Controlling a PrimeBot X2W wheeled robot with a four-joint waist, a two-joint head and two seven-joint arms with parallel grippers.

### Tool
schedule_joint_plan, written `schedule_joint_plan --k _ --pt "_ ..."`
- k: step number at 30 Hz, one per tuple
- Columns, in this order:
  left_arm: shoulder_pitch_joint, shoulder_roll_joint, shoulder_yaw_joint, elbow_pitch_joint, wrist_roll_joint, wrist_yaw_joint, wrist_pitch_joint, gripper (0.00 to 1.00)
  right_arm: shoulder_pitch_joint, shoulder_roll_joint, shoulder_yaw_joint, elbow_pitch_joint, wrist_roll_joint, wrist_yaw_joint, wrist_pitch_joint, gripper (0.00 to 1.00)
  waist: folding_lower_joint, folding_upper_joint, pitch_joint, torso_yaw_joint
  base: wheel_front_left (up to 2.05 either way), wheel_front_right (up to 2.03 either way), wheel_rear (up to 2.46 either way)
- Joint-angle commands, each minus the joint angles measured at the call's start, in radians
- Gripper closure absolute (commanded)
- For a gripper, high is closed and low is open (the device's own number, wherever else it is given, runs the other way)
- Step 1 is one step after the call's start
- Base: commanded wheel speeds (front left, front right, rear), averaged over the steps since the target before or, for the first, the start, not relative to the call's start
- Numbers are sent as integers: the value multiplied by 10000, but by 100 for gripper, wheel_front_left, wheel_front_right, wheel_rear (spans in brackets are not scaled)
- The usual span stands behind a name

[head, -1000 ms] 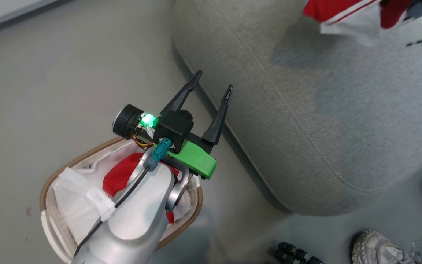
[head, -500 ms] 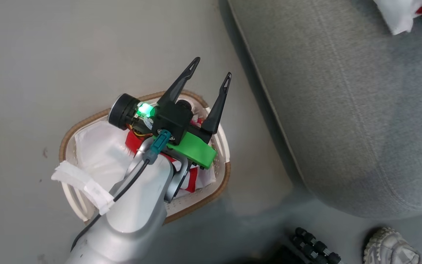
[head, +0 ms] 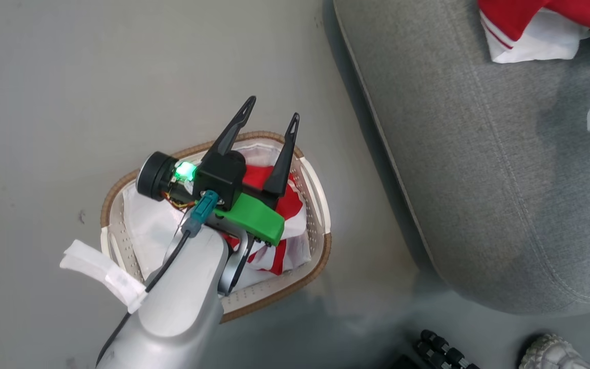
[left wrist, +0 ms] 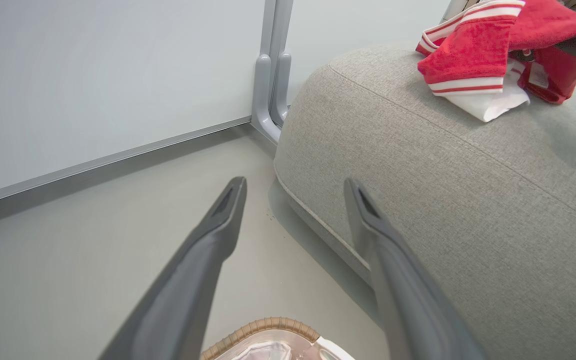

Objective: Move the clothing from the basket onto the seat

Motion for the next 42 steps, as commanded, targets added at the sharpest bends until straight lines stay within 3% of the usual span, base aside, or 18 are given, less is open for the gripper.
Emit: schedule_joint_plan --k 1,12,21,31,42 --pt "259 44 128 44 -42 -51 -8 0 469 59 -2 -120 110 -14 -43 0 -1 0 -544 -121 0 0 0" --pt "1483 42 1366 -13 -79 68 -8 0 2478 390 641 -1336 673 -14 -43 0 -1 0 -2156 38 0 0 0" --pt "2686 42 2355 -264 15 268 -8 0 3451 861 1302 -2483 1238 -14 -43 0 -1 0 -3227 722 0 0 0" --pt "3790 39 3440 -305 -143 526 -8 0 4530 1404 2053 -2893 1434 -14 -43 0 -1 0 -4050 1533 0 0 0" --pt "4830 38 4219 -380 -268 521 -7 0 5611 1693 2364 -2853 1462 -14 -43 0 -1 0 -4845 2147 0 0 0"
